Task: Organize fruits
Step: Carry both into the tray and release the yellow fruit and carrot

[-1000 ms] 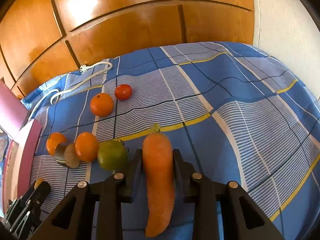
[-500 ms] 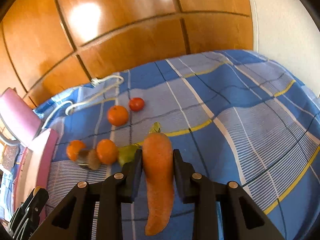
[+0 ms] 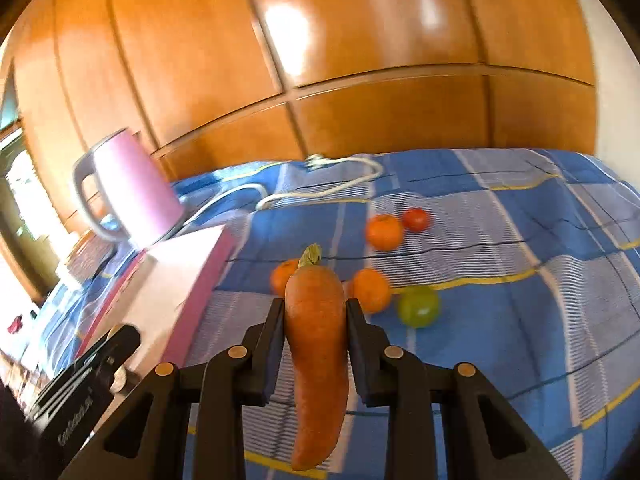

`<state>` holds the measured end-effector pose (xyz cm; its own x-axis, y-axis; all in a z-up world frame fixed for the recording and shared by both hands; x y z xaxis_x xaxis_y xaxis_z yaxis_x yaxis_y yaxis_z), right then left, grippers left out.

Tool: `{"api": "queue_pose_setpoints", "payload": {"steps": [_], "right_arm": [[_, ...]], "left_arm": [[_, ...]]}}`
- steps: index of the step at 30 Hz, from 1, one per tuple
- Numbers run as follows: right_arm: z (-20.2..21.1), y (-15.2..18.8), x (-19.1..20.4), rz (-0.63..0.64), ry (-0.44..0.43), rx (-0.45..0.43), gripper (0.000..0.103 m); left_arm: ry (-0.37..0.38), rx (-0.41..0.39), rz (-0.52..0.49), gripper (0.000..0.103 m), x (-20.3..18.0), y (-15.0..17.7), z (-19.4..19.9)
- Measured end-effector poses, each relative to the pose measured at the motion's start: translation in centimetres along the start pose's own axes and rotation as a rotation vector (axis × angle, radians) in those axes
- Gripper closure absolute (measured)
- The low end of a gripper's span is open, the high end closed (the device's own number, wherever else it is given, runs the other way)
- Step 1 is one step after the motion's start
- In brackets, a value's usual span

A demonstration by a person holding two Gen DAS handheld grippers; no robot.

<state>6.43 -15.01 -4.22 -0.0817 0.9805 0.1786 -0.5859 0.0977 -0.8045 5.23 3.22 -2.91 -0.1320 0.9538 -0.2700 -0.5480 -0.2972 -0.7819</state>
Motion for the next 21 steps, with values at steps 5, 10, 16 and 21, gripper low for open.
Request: {"api": "queue_pose_setpoints", "payload": {"steps": [5, 10, 16, 21], "right_arm": [[-0.7, 0.2, 2.9, 0.046, -0.071, 0.013, 0.074], [-1.3, 0.4, 6.1, 0.088, -0.147, 0.020, 0.073], [-2.4, -0.2, 10.0, 0.106, -0.265, 0.017, 0.073], [-3.5, -0.1, 12.8, 0.134, -0.322, 0.034, 0.074]], "left_arm": [[-0.050, 0.002, 0.072, 0.077, 2.0, -0.4, -0.2], [-0.073, -0.002, 0.149, 0.076, 4.1, -1.0, -0.1], [-0.114, -0.017, 0.233, 0.076, 7.0, -2.1, 0.1], [-0.157, -0.005, 0.326, 0.076, 9.7, -2.1, 0.1]]}}
Point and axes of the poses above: each gripper's, at about its wrist camera, not at the fingertips, and z roughly against the way its jaws point, x to its left, y to its underside, the point moved 7 cm from there along -z, roughly the way its jaws point, and after that the axes turned 5 degrees about z, right-handed, at the moved point
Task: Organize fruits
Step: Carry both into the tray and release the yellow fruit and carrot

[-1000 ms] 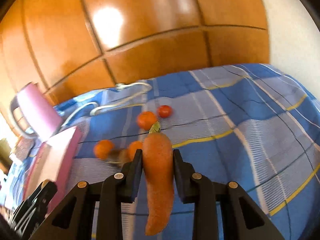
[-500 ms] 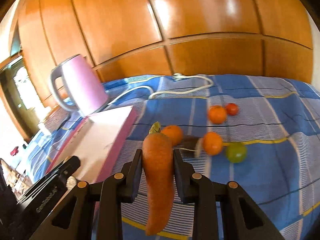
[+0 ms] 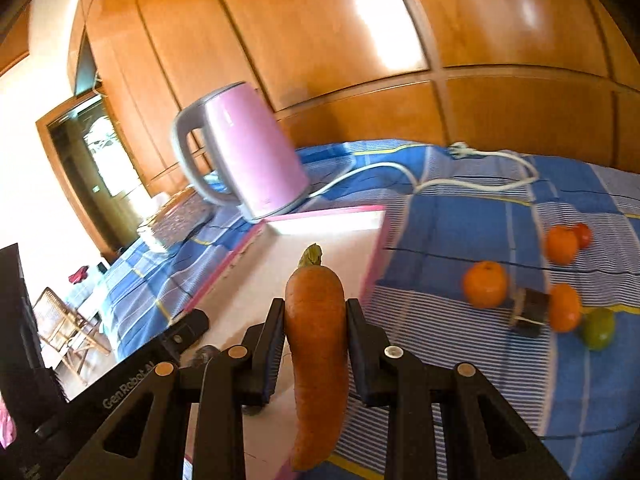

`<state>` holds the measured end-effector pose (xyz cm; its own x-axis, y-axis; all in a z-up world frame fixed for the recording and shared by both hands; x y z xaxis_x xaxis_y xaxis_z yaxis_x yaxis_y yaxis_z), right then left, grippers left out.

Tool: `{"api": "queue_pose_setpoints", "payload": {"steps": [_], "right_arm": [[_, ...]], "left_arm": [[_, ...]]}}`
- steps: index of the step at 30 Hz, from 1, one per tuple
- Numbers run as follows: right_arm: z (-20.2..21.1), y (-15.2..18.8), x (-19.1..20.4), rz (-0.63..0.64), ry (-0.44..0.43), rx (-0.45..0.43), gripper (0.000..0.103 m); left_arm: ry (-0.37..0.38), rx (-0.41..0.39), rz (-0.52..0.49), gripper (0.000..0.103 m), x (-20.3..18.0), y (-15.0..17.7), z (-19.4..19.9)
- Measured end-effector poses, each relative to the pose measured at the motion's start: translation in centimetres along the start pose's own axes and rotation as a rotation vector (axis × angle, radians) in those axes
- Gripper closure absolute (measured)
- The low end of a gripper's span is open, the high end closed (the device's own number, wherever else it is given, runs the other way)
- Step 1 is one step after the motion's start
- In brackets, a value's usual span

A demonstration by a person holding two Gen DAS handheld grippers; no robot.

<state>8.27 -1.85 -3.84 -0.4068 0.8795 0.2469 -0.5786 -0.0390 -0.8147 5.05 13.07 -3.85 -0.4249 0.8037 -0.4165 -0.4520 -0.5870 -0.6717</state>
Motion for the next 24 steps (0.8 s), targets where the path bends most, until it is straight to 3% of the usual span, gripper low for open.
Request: {"api": "queue_pose_setpoints", "payload": {"steps": [9, 13, 24], "right_arm": [[-2.4, -0.2, 2.0, 0.033, -0.059, 0.024, 0.072], [-2.8, -0.1, 2.2, 0.023, -0.076, 0.037, 0.069], [-2.2, 0.1, 0.8, 0.015, -0.013, 0.039, 0.066]], "left_arm": [[-0.076, -0.009, 0.071, 0.074, 1.8, -0.4, -0.8], [-0.094, -0.008, 0.090, 0.063, 2.2, -0.4, -0.9], [-0.078, -0.016, 0.080, 0.057, 1.9, -0.4, -0.7]]}}
Point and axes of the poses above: each gripper's, at about its wrist camera, not at the fingertips, and z roughly against the way its jaws point, x to its left, y to its underside, the point moved 7 cm from there along -z, roughly the way its jaws point, and after that the axes turned 5 degrees about z, right-handed, at the moved point
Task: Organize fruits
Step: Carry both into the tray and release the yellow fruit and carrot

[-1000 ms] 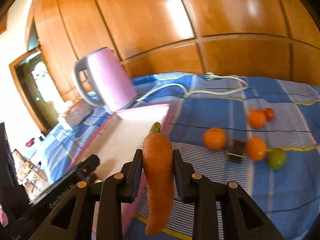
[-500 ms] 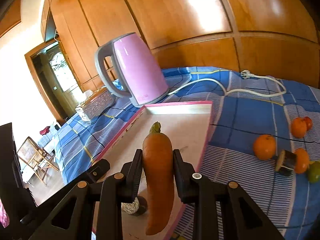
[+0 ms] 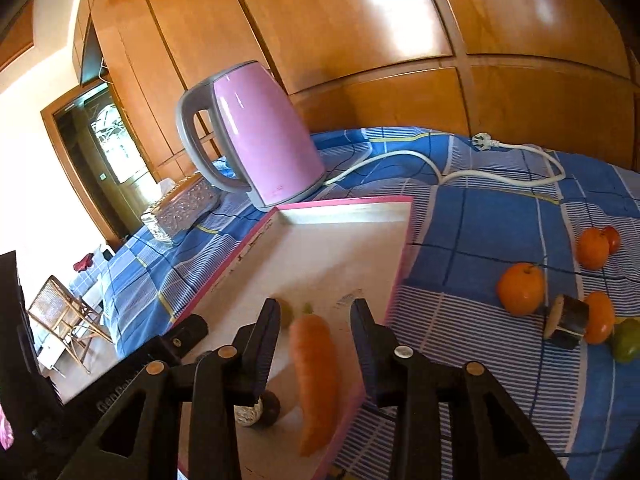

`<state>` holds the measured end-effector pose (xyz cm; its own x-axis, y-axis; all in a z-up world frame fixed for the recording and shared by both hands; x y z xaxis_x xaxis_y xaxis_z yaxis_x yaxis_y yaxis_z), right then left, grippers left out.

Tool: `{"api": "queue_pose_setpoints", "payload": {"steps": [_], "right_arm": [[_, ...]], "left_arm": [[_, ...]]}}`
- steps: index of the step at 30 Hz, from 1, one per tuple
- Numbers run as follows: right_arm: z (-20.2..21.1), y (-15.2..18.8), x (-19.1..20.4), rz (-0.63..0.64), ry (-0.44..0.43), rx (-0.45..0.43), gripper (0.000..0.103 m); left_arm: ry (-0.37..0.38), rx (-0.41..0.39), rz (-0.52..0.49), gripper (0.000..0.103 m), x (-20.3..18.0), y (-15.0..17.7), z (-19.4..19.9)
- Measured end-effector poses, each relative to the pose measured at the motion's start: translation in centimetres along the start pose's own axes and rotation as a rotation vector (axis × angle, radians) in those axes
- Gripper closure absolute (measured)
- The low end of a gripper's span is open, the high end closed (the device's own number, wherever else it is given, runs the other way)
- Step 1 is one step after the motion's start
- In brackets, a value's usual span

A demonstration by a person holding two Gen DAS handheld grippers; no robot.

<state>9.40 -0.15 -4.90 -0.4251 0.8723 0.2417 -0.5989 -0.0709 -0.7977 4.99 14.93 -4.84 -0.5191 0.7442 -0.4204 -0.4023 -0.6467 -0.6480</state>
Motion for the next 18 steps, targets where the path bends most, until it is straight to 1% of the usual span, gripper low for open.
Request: {"api": "queue_pose_setpoints", "payload": {"steps": [9, 18], "right_arm": [[1.6, 0.4, -2.0, -0.025, 0.069, -0.012, 0.066], [3.9, 0.7, -5.2, -0.092, 0.154, -0.032, 0.066]], "left_arm": [[0.029, -0.031, -0.057, 0.055, -1.2, 0.3, 0.8], [0.063, -0.032, -0.128, 0.055, -2.7, 0.9, 1.3]]}}
Point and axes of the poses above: each gripper's, at about its wrist camera, not at the fingertips, and z roughly against the way its jaws point, x to its left, y to its underside, the point moved 7 cm from there along -z, roughly the way its jaws point, and after that the axes turned 5 degrees about z, right-handed, at the moved point
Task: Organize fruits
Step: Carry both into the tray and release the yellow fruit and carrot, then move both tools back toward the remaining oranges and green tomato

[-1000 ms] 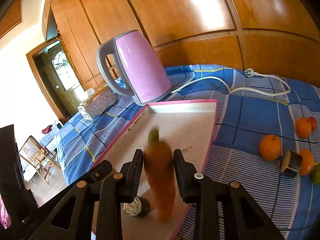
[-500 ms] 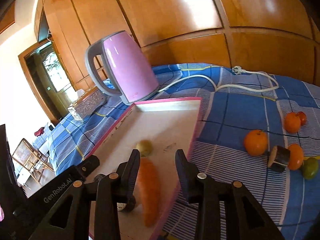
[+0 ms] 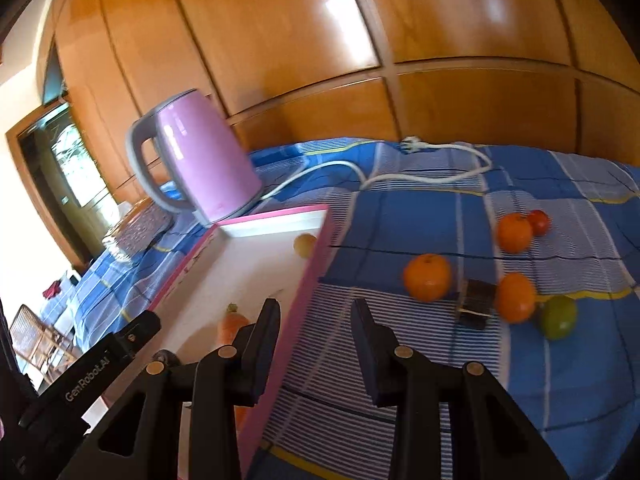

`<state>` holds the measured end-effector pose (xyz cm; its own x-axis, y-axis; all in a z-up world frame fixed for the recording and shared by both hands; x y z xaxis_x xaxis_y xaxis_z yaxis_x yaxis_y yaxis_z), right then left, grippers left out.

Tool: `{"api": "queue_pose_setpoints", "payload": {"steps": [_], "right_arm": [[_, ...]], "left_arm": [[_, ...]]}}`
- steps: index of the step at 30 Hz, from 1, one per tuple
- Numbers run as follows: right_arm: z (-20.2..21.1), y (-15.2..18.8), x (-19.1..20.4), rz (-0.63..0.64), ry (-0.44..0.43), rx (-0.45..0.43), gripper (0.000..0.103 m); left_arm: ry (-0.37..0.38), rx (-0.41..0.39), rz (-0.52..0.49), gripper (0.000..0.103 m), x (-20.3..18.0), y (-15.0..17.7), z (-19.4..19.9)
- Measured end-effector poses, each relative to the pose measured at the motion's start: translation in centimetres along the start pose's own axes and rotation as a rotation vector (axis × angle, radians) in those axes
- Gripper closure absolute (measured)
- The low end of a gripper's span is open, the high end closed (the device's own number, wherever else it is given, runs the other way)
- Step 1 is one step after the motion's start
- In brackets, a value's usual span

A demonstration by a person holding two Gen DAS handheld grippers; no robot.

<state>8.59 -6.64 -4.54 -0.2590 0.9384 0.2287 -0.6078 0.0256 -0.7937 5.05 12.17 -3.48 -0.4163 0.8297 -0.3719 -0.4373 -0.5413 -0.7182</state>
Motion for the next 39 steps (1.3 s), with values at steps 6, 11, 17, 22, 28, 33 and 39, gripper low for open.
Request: {"api": "queue_pose_setpoints", "payload": {"steps": [6, 11, 17, 22, 28, 33, 39], "right_arm": [[1.3, 0.0, -2.9, -0.069, 0.062, -0.008, 0.066], [2.4, 0.5, -5.9, -0.150, 0.127, -0.010, 0.066], [4.1, 1.2, -9.9, -0.261, 0.212, -0.020, 0.066], [5.1, 2.0, -13.3, -0.352, 0.285, -0.015, 0.066], [5.3, 3.3, -15.9, -0.446, 0.333, 0.014, 0.066], [5.1, 3.5, -16.2, -0.450, 0.325, 0.027, 0.066], [4.5, 3.5, -16.3, -0.436, 0.317, 0.043, 0.066]], "left_arm": [[0.017, 0.013, -0.038, 0.055, -0.8, 0.4, -0.1], [0.050, 0.028, -0.075, 0.055, -1.8, 0.8, -0.1], [0.113, 0.051, -0.141, 0.055, -3.5, 1.6, 0.0], [0.156, 0.065, -0.180, 0.055, -4.7, 2.2, 0.2], [0.224, 0.089, -0.265, 0.056, -6.7, 3.4, 0.5], [0.268, 0.112, -0.324, 0.056, -8.2, 4.6, 0.7], [0.295, 0.140, -0.355, 0.056, -9.1, 5.4, 0.6]]}}
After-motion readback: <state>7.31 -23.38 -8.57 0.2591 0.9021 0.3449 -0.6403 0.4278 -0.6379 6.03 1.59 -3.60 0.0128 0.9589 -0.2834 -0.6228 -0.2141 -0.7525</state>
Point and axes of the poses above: each gripper's, at about its wrist camera, not at the fingertips, and z roughly against the way its jaws point, x to its left, y to its underside, the point moved 7 cm from there along -z, roughly the way its jaws point, and after that the axes turned 5 degrees about z, right-handed, at the moved point
